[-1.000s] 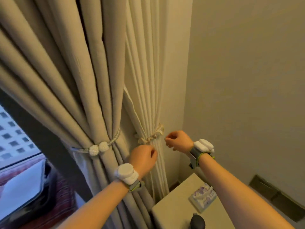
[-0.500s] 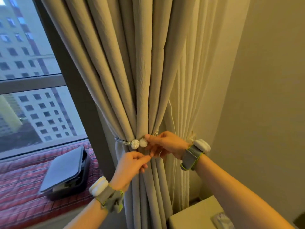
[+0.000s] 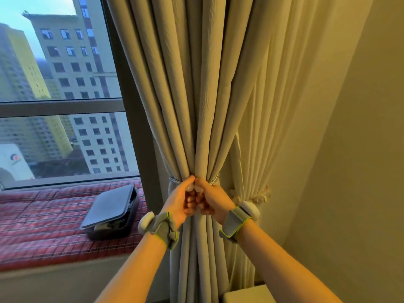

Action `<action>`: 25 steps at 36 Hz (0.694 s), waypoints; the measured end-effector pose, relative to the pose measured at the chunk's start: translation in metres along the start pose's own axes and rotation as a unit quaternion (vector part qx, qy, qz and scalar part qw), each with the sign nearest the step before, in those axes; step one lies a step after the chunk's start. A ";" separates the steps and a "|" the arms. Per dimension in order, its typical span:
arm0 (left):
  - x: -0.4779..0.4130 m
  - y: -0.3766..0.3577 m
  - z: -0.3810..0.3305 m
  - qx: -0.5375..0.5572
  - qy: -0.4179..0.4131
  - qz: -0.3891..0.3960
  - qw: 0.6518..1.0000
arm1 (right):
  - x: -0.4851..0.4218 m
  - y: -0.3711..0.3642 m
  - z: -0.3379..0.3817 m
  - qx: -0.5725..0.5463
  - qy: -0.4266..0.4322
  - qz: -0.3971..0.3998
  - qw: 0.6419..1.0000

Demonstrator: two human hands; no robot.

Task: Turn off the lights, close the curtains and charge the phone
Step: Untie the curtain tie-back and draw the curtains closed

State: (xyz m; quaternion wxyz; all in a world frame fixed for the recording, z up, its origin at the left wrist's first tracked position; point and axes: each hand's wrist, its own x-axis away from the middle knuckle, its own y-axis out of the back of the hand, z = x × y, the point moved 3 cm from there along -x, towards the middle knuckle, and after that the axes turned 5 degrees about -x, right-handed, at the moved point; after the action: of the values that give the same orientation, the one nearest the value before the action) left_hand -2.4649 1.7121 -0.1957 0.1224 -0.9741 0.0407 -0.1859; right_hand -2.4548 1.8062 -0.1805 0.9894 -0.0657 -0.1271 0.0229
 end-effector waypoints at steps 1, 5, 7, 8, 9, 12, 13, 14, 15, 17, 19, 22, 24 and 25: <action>-0.002 0.000 -0.001 -0.011 0.000 0.002 1.000 | -0.002 0.000 0.001 0.010 -0.002 0.004 1.000; -0.007 0.002 -0.001 -0.070 -0.021 -0.004 0.997 | -0.007 0.006 -0.001 0.029 0.000 0.018 0.999; -0.011 0.002 -0.001 -0.094 -0.033 0.005 0.995 | -0.011 0.007 -0.001 0.039 0.007 0.027 0.999; -0.013 0.002 0.000 -0.100 -0.033 0.014 0.994 | -0.013 0.008 -0.001 0.045 0.011 0.032 0.998; -0.014 0.002 0.001 -0.105 -0.029 0.026 0.994 | -0.014 0.009 -0.002 0.048 0.013 0.040 0.998; -0.017 0.004 0.002 -0.115 -0.008 0.060 0.992 | -0.018 0.012 -0.001 0.062 0.022 0.071 0.995; -0.019 0.004 0.001 -0.116 -0.003 0.067 0.991 | -0.020 0.013 -0.002 0.061 0.022 0.078 0.995; -0.018 0.003 0.001 -0.115 -0.002 0.070 0.991 | -0.019 0.013 -0.001 0.060 0.020 0.086 0.994; -0.020 0.003 0.002 -0.114 0.001 0.074 0.991 | -0.021 0.013 -0.002 0.056 0.017 0.091 0.994; -0.024 0.001 0.003 -0.105 0.002 0.082 0.991 | -0.025 0.013 -0.002 0.041 0.010 0.101 0.994; -0.026 0.001 0.001 -0.082 0.007 0.094 0.992 | -0.026 0.013 -0.001 0.013 0.000 0.119 0.993; -0.026 0.004 -0.008 0.055 0.017 0.144 0.988 | -0.030 0.015 0.002 -0.135 -0.030 0.176 0.975; -0.027 0.008 -0.013 0.119 0.008 0.143 0.983 | -0.033 0.015 0.003 -0.206 -0.035 0.181 0.961; -0.029 0.010 -0.013 0.127 0.006 0.130 0.983 | -0.035 0.015 0.003 -0.211 -0.029 0.171 0.962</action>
State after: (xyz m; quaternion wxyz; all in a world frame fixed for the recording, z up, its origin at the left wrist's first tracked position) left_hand -2.4969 1.7031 -0.1970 0.2676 -0.9359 0.1442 -0.1780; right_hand -2.4900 1.8197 -0.1880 0.9303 -0.2930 -0.1447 0.1667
